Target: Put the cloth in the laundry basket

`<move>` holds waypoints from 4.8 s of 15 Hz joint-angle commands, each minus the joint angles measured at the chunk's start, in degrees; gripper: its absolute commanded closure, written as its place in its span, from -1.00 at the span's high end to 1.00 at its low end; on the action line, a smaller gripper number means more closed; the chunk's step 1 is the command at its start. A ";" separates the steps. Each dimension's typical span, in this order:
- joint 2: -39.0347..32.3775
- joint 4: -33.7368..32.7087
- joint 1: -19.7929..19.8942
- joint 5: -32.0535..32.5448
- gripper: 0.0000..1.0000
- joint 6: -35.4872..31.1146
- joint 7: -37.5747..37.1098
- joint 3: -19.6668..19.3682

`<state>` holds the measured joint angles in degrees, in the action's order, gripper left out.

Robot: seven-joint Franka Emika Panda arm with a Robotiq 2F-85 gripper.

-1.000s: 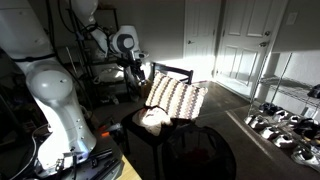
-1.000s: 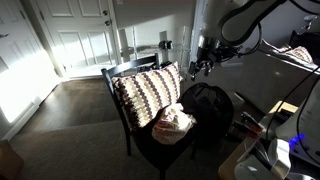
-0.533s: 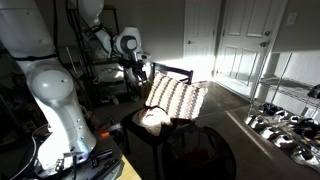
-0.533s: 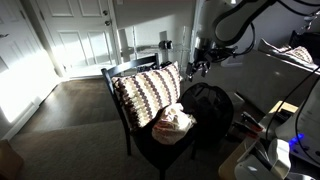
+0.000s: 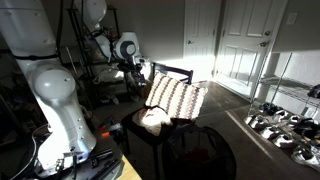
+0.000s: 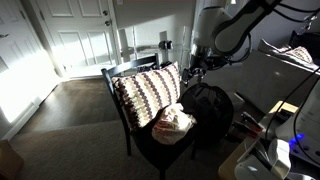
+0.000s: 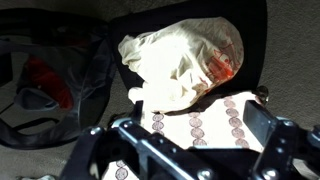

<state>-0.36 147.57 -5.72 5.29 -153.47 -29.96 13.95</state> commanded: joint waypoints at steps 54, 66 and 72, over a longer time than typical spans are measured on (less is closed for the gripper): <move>-53.59 -37.77 -16.56 -3.38 -0.98 -11.64 6.71 -17.43; -30.94 -16.42 -19.98 -1.40 -0.98 -12.34 6.17 -19.75; -23.39 -10.23 -17.00 -1.14 -0.98 -13.40 8.68 -18.59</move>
<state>-29.63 131.85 -25.22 3.81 -165.07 -24.60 -5.68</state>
